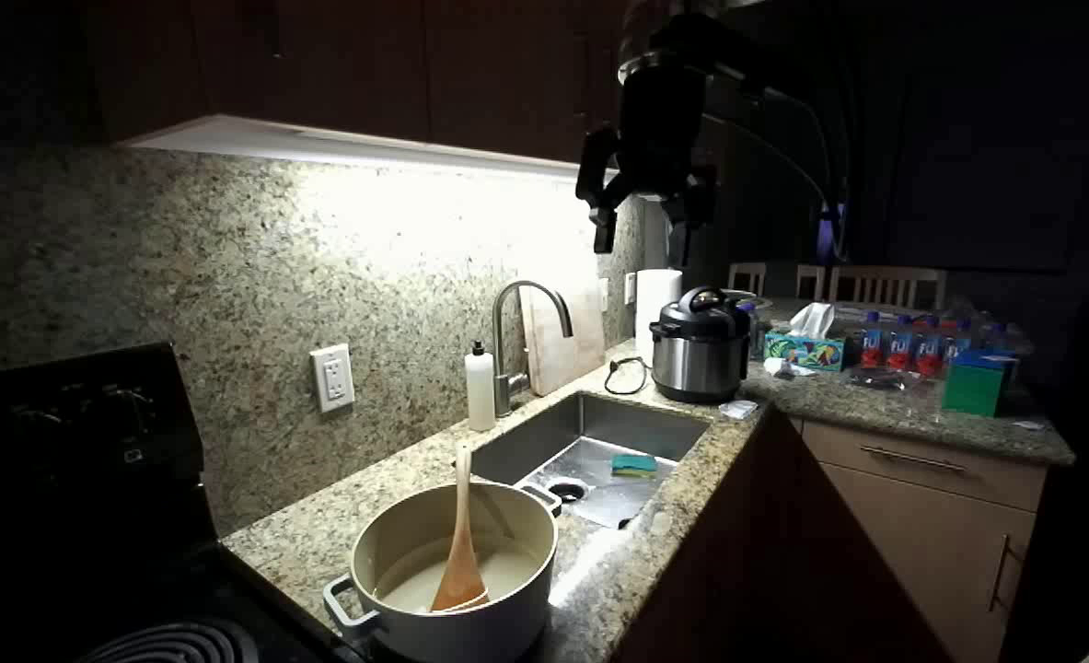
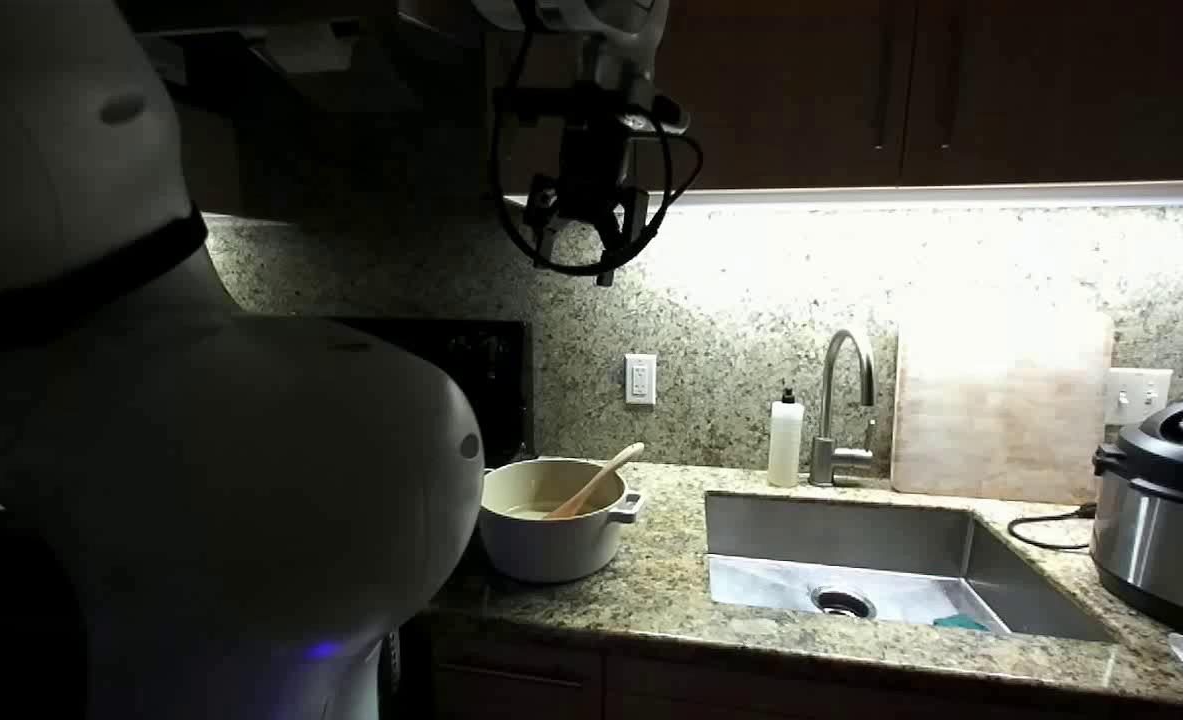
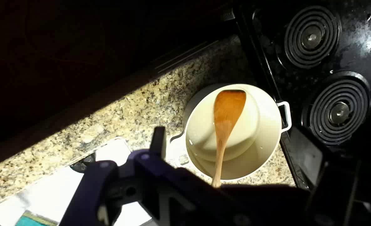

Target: Hold the wooden spoon and stir in the pot on the countertop.

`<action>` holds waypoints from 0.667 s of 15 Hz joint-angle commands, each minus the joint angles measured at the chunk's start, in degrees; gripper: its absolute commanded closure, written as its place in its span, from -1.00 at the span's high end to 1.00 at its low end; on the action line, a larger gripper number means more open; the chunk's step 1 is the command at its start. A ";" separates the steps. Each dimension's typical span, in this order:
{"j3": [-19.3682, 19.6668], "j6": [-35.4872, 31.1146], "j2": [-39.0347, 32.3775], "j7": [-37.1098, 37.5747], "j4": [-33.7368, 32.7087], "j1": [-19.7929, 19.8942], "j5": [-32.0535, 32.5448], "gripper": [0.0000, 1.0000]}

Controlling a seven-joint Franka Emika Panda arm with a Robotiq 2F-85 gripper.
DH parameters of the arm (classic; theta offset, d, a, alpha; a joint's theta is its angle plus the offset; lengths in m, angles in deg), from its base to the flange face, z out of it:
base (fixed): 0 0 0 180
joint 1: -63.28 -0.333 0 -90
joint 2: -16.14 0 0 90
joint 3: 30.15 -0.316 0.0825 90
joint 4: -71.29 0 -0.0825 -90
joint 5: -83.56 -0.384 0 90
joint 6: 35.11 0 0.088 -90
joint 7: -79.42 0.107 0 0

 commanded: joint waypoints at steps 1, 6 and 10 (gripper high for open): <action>-0.65 0.17 -0.01 -0.27 -0.11 0.83 -0.27 1.00; -0.65 0.17 -0.01 -0.27 -0.11 0.83 -0.27 1.00; -0.58 -1.54 -2.15 -1.33 -1.17 0.65 -0.72 1.00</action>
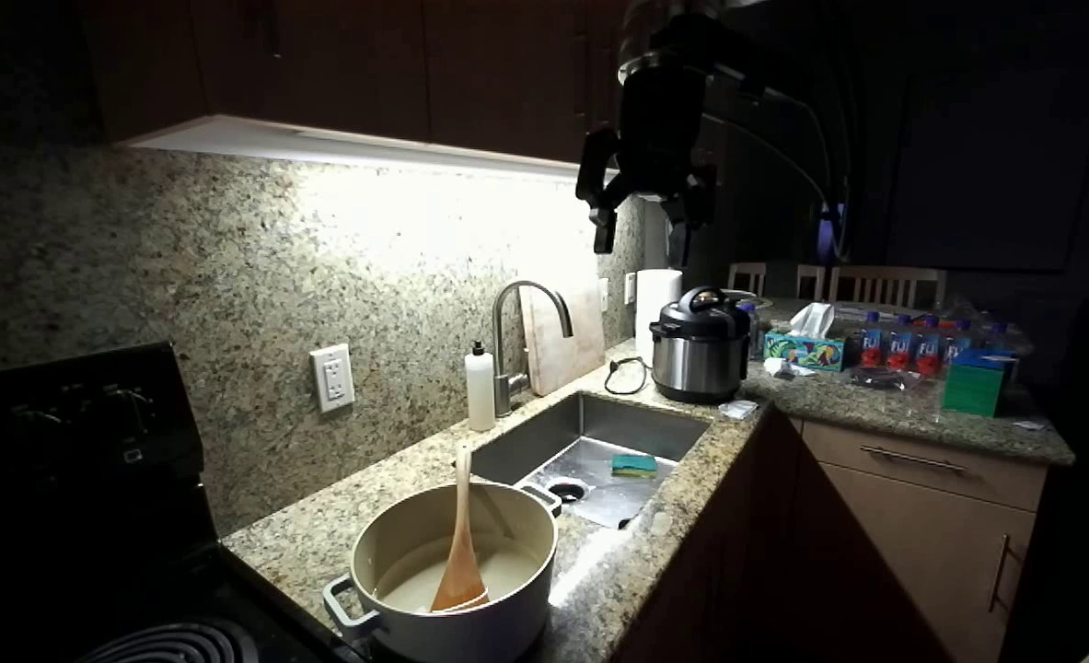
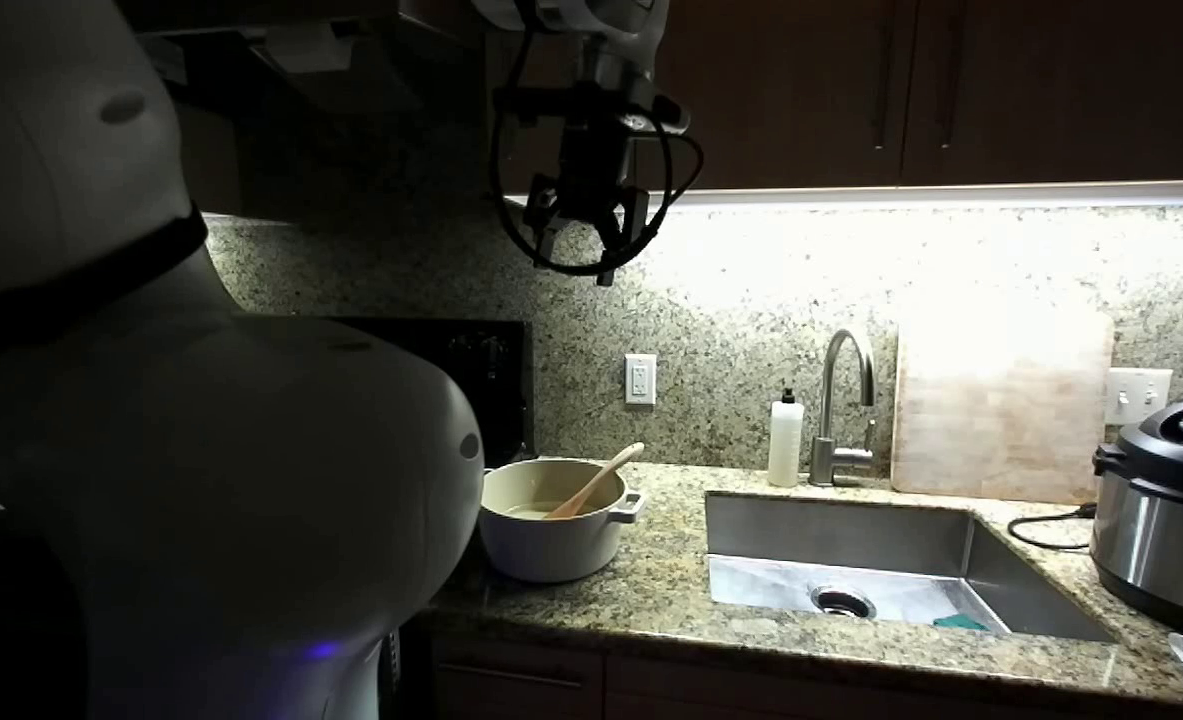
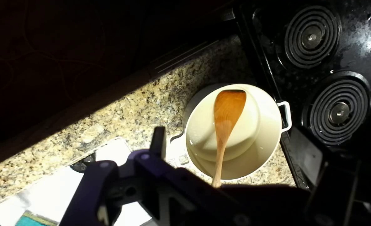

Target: Hold the wooden spoon and stir in the pot on the countertop.

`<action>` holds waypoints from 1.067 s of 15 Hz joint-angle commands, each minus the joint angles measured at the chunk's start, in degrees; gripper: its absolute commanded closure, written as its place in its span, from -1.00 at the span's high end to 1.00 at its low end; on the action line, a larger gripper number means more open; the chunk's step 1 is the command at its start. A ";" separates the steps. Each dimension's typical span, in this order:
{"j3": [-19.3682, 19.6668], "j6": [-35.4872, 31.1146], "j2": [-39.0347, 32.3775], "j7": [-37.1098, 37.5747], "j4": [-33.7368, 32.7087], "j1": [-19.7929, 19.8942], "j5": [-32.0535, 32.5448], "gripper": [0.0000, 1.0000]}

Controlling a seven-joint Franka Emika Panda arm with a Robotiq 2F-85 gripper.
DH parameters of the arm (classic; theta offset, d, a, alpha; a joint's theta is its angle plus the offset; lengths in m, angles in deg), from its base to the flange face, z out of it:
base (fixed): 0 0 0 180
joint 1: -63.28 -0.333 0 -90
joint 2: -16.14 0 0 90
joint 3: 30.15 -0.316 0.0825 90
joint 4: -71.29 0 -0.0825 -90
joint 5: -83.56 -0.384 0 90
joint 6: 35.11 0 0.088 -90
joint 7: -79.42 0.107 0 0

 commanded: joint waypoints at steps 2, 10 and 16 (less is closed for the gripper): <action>-0.51 -4.72 -4.10 -1.38 -1.68 0.32 -2.03 1.00; -1.96 -16.97 -21.64 5.67 -6.67 -0.08 -11.55 1.00; -2.89 -22.96 -37.52 16.28 -16.48 -0.63 -15.52 1.00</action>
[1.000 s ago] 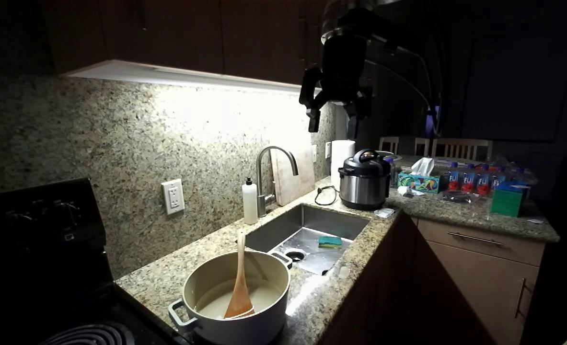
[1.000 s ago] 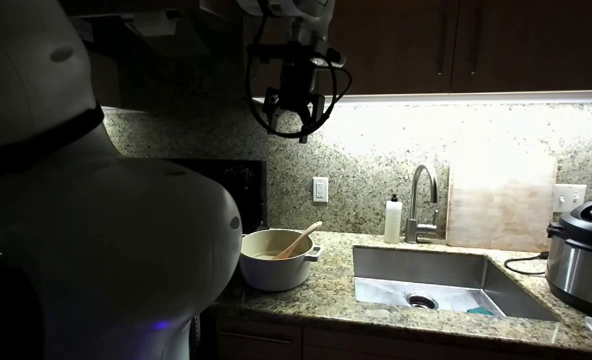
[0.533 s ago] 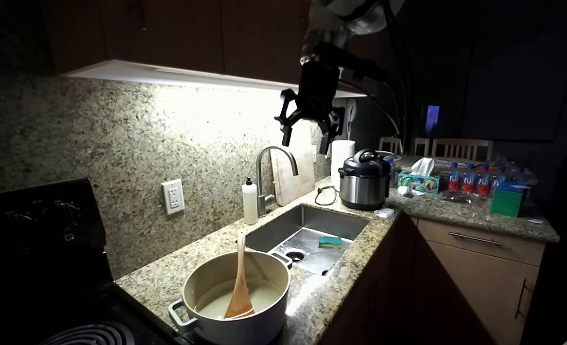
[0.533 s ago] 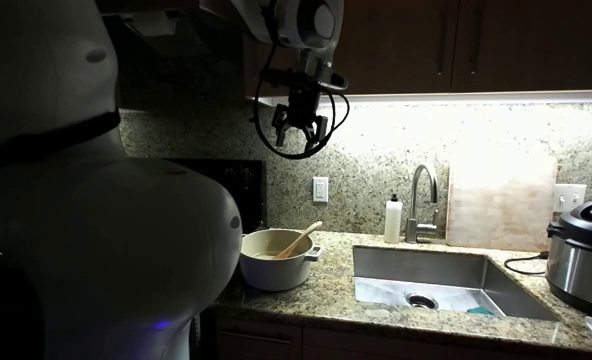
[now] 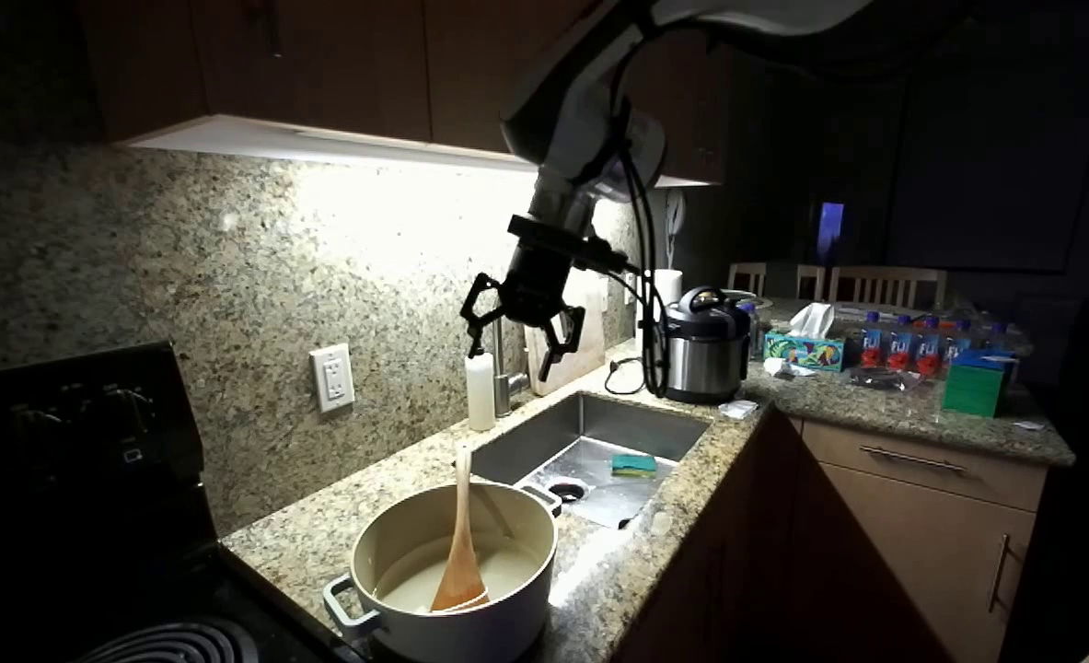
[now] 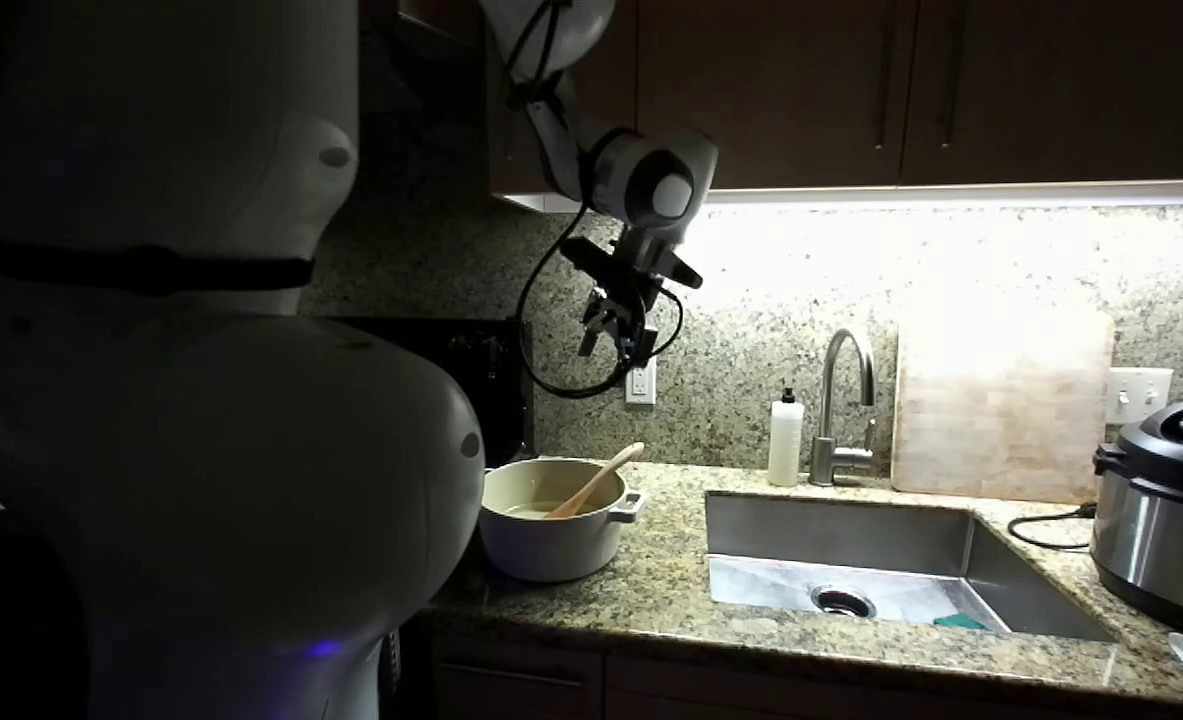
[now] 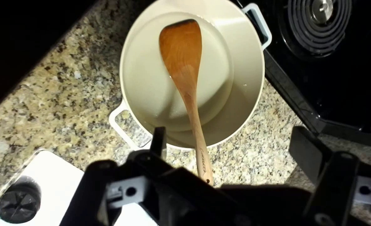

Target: Hold the wooden spoon and stir in the pot on the countertop.

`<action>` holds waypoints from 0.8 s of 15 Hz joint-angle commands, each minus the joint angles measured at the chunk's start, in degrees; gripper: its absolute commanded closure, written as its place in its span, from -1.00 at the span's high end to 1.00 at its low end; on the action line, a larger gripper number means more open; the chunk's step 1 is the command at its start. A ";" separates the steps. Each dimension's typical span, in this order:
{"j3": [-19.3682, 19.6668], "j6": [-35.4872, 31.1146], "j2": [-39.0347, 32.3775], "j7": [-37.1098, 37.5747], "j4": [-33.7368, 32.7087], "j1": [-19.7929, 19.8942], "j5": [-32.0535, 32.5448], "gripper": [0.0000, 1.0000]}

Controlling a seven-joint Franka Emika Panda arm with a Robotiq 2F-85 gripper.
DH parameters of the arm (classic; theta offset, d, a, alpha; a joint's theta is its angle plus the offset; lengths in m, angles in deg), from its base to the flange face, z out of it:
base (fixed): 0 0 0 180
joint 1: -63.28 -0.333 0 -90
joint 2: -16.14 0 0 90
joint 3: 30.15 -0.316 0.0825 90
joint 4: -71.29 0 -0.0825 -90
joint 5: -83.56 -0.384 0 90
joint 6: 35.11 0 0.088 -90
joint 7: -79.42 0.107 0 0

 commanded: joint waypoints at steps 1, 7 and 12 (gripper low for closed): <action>-0.47 -0.39 -5.60 5.73 -5.92 -0.42 -3.47 1.00; -0.11 0.71 -7.10 4.69 -7.60 -0.51 -1.58 1.00; 1.07 20.79 -18.71 3.76 -21.58 0.08 4.66 1.00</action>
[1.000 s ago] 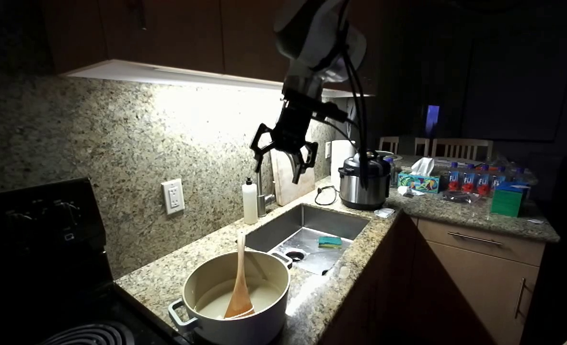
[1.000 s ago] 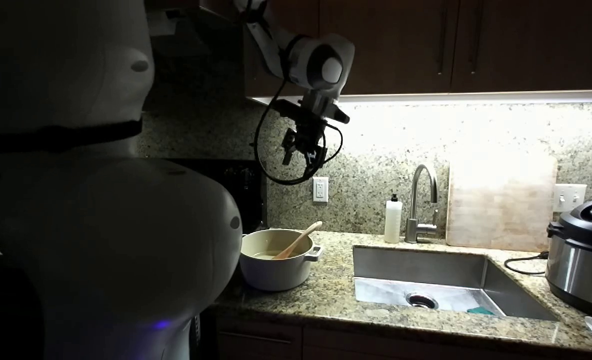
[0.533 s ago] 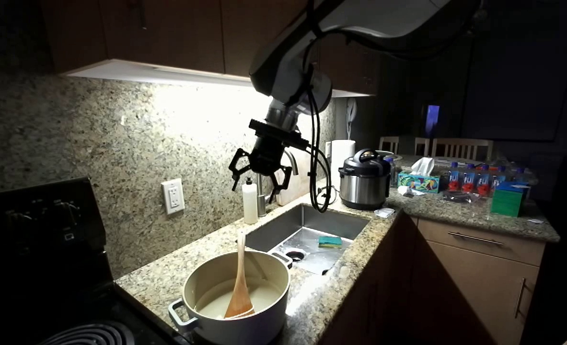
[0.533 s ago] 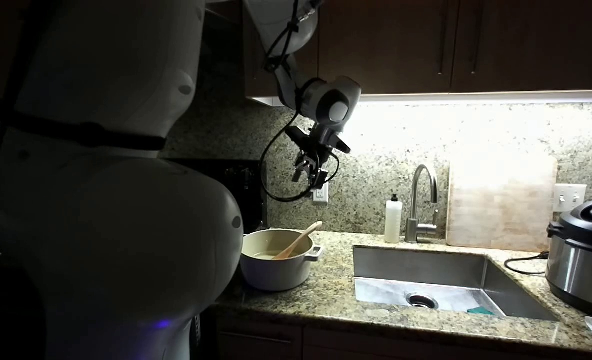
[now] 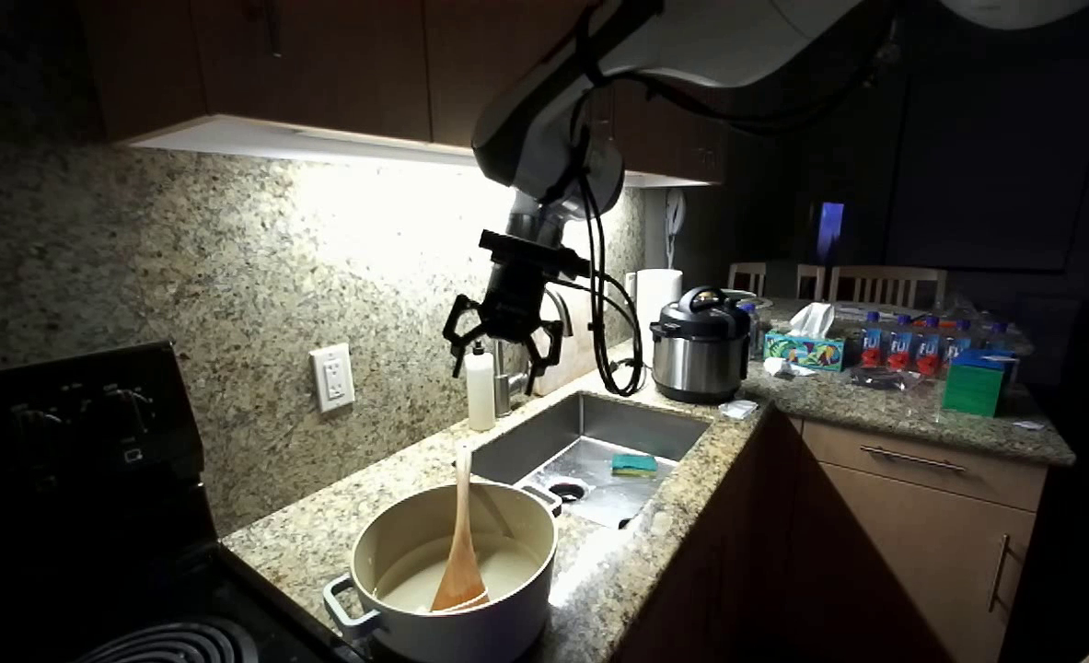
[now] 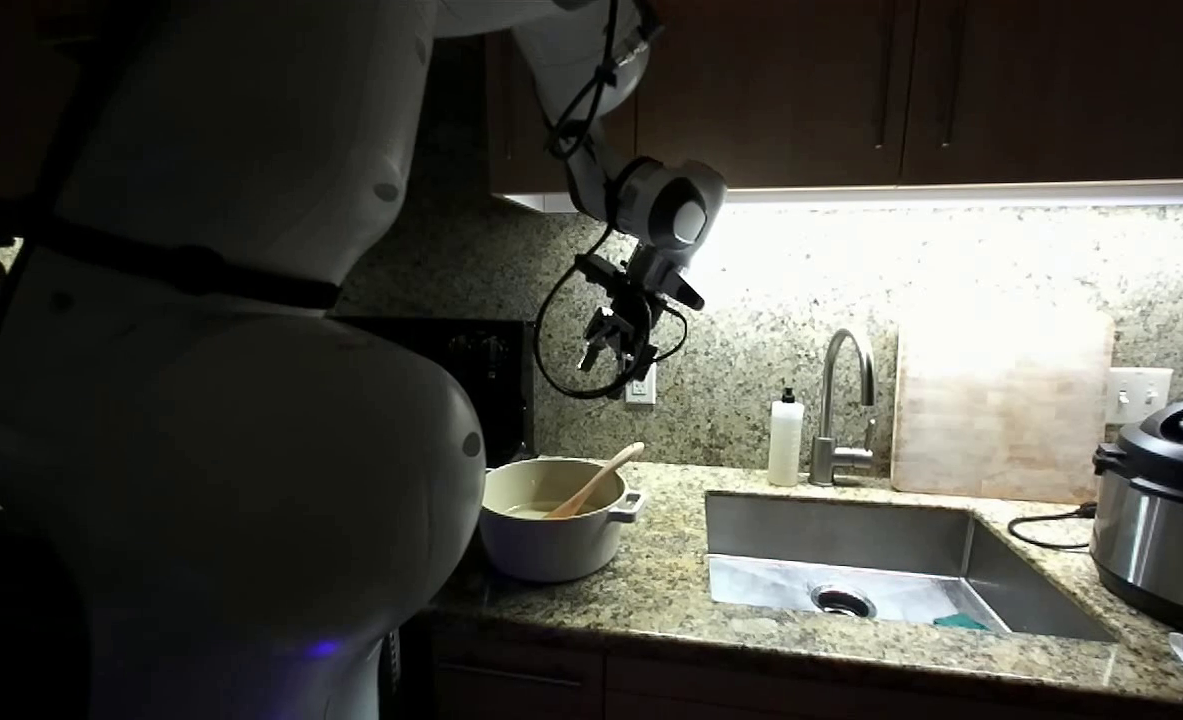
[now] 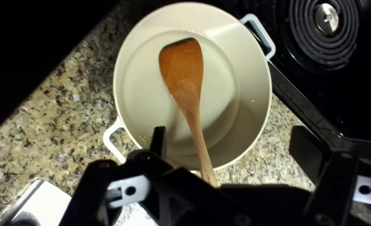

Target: Hold the wooden spoon and stir in the pot on the countertop.

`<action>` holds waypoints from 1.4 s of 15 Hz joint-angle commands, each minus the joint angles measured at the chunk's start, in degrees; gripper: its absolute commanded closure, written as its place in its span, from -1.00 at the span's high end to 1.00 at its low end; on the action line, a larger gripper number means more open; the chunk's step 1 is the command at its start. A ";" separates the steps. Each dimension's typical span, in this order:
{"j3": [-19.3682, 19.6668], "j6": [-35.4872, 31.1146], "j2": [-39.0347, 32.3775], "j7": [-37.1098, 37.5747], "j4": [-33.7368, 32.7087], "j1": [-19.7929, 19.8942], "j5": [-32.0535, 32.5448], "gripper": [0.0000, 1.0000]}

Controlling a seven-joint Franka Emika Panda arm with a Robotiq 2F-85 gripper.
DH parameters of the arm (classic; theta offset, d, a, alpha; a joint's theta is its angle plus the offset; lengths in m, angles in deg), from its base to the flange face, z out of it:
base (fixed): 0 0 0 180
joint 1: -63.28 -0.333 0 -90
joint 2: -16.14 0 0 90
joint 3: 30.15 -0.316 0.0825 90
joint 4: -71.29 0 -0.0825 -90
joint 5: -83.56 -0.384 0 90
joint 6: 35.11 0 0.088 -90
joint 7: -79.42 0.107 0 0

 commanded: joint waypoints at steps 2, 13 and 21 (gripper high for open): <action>0.98 15.87 -11.68 -1.63 -13.35 0.68 4.59 1.00; 1.44 17.79 -25.70 -1.75 -25.93 -1.05 3.41 1.00; -0.35 1.09 -30.08 3.27 -27.45 -0.92 -6.01 1.00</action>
